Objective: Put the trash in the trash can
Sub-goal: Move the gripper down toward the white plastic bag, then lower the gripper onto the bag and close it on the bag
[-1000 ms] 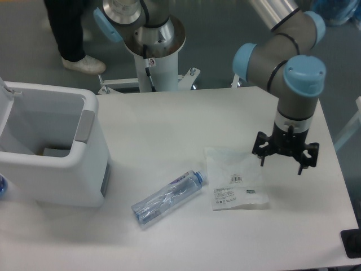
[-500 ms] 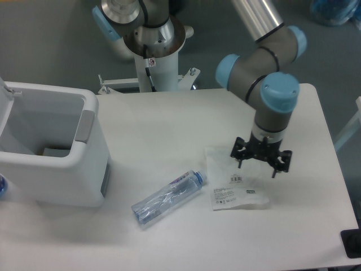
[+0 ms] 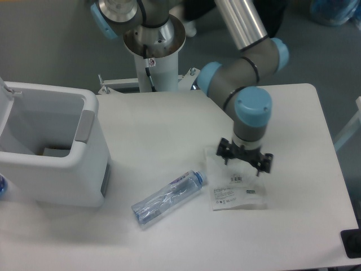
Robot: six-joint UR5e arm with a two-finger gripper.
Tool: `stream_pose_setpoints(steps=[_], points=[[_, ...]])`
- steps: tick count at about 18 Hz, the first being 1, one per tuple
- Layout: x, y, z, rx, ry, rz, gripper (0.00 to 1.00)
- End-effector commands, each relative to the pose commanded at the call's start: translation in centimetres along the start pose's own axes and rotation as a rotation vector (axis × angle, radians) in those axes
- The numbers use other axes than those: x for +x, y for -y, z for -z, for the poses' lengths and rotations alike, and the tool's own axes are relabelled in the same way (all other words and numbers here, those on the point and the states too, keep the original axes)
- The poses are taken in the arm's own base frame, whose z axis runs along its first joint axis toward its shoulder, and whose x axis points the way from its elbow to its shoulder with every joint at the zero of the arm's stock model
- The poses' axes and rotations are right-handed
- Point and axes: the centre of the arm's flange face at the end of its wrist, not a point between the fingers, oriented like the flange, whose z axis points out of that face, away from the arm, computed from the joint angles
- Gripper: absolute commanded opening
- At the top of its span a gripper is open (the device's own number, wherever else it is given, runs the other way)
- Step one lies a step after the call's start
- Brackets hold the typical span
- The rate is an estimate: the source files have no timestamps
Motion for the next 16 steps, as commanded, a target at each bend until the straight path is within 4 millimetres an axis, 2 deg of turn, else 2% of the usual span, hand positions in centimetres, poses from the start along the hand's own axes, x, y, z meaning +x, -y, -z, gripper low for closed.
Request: stream_pose_setpoints(steps=[7,16], points=[[-0.5,0.6,-4.1,-0.012,-0.032,-0.144,1.00],[-0.8,0.2,-6.2,-0.021,-0.066,-0.262,1.00]])
